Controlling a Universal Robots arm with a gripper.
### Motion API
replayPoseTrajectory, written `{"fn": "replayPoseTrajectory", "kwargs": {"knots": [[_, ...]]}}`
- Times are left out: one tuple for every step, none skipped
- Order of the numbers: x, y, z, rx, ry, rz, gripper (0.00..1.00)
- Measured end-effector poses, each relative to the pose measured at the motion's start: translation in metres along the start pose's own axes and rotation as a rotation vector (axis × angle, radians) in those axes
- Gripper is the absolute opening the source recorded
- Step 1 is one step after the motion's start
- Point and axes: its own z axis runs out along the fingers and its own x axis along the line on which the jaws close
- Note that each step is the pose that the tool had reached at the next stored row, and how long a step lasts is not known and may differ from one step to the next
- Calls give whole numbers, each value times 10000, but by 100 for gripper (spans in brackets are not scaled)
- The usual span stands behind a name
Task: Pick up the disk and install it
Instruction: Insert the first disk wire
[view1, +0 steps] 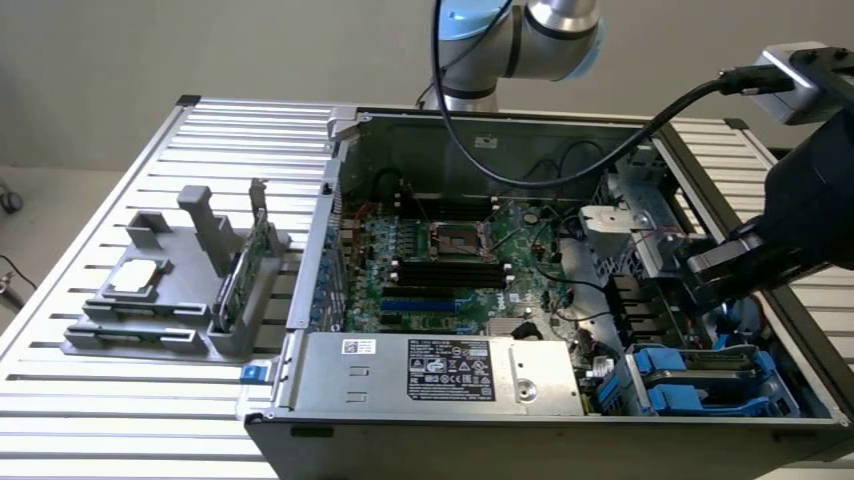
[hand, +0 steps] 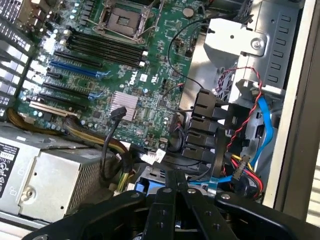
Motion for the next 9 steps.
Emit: {"fn": "replayPoseTrajectory", "kwargs": {"knots": [[0, 0, 1, -5, -5, 138, 11], [0, 0, 1, -10, -10, 278, 11], [1, 0, 2, -15, -16, 417, 11], [0, -1, 3, -22, -22, 565, 11], [0, -1, 3, -27, -28, 704, 11], [1, -1, 4, -32, -34, 848, 11], [1, -1, 5, -37, -40, 990, 11], [1, -1, 6, -43, -46, 1130, 11], [1, -1, 7, -48, -52, 1273, 11]]}}
